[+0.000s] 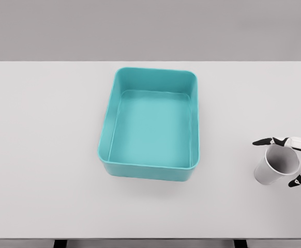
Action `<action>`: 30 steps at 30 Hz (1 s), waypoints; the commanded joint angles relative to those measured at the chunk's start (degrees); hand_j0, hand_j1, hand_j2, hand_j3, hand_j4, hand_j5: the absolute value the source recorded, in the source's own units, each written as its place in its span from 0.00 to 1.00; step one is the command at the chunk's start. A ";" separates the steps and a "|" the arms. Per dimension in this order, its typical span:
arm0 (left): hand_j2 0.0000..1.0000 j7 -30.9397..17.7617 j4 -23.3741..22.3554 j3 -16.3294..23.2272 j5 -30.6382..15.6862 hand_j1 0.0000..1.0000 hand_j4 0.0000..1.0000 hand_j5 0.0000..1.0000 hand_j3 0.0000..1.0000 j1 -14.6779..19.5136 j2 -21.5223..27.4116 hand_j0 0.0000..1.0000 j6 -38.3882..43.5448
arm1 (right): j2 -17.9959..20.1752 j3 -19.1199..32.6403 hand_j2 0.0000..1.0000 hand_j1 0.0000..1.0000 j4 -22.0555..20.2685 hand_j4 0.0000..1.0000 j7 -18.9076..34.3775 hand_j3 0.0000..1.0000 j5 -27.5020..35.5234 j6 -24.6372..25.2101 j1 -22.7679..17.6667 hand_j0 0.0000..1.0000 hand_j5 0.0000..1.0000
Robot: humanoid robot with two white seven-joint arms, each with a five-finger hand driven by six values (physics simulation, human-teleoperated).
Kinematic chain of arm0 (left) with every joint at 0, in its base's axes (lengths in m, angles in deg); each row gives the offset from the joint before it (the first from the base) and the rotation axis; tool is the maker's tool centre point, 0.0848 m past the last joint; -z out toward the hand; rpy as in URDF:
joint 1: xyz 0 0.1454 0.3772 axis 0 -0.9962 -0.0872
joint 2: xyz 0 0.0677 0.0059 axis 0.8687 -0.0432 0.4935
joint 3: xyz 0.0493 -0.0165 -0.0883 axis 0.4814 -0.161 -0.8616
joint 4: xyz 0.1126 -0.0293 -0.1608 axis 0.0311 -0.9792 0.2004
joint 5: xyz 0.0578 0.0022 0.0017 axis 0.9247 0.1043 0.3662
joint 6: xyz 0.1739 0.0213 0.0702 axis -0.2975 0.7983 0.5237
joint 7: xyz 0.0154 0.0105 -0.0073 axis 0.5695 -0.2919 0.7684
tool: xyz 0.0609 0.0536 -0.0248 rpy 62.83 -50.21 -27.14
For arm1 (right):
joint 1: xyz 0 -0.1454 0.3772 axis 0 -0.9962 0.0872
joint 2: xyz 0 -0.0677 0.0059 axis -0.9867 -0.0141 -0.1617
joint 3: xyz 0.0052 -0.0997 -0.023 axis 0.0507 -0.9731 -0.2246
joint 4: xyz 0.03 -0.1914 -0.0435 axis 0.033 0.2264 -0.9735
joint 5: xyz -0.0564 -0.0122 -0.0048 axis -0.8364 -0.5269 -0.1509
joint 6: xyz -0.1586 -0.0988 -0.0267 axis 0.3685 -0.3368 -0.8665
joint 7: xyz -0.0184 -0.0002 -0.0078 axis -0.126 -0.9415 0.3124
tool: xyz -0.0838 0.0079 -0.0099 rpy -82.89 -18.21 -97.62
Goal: Put the paper cup into the basket with your right arm
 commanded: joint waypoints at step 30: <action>1.00 -0.02 0.00 0.01 -0.04 1.00 1.00 1.00 1.00 0.00 0.00 1.00 0.00 | 0.06 0.05 0.85 0.85 -0.93 0.85 -0.01 0.85 -1.09 0.08 -0.09 0.85 0.85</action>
